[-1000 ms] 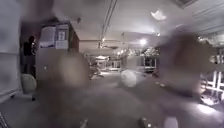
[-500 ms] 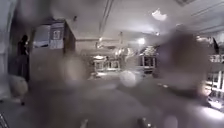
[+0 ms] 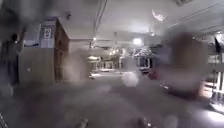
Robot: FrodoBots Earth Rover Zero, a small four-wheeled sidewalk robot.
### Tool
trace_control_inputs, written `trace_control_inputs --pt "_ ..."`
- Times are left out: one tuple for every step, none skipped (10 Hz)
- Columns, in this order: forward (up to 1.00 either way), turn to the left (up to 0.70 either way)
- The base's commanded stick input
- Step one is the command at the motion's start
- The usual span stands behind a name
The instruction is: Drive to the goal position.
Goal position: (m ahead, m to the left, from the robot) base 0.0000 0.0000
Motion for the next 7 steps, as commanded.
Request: trace_control_inputs --pt "0.45 -0.27" --pt "0.45 -0.27" --pt "0.45 -0.27" --pt "0.45 -0.27" --pt "0.45 -0.27" --pt "0.45 -0.27" --pt "0.45 -0.27"
